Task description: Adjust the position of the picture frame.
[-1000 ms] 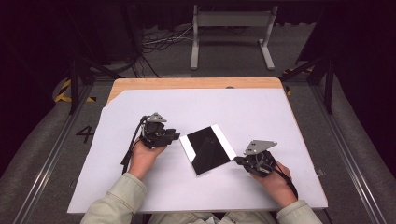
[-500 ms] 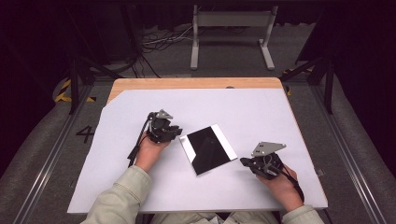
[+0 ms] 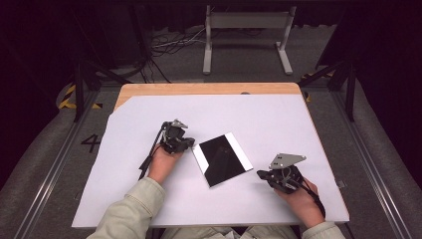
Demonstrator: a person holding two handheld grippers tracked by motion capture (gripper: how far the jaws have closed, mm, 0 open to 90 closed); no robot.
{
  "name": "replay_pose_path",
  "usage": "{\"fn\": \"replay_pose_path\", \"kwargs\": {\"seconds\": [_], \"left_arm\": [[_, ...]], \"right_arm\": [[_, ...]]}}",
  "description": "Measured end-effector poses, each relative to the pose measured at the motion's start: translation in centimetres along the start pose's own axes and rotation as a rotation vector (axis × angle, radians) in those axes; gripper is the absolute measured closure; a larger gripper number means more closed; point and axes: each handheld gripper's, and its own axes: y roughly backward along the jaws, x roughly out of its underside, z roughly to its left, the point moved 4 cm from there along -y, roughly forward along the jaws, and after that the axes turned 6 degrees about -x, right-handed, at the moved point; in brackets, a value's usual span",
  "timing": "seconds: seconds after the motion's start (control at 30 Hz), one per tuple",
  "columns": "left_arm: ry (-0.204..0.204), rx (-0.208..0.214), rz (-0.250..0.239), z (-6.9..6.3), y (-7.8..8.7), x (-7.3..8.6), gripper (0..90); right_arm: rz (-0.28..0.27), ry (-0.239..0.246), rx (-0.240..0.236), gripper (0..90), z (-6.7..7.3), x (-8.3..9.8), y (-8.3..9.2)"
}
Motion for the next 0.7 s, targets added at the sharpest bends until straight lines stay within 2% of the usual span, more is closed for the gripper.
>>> {"fn": "replay_pose_path", "kwargs": {"seconds": [0.27,0.37,0.4,0.47,0.6,0.7], "left_arm": [[0.011,0.014,-0.002,0.00,0.04,0.01,90.0],[0.004,0.013,-0.004,0.01,0.03,0.00,90.0],[0.001,0.011,-0.004,0.00,0.01,0.00,90.0],[-0.014,-0.017,0.006,0.13,-0.20,0.10,90.0],[0.017,0.035,-0.002,0.62,-0.26,0.19,90.0],[-0.005,0.018,0.001,0.40,-0.24,0.14,90.0]], "right_arm": [[-0.009,-0.004,-0.001,90.0,-0.14,-0.12,0.12],[-0.006,-0.004,-0.004,90.0,-0.12,-0.13,-0.04],[-0.006,-0.004,-0.004,90.0,-0.13,-0.14,-0.06],[-0.005,-0.006,-0.006,90.0,-0.20,-0.13,-0.11],[-0.005,-0.010,-0.007,90.0,-0.24,-0.10,-0.14],[-0.007,-0.009,-0.007,90.0,-0.23,-0.15,-0.14]]}}
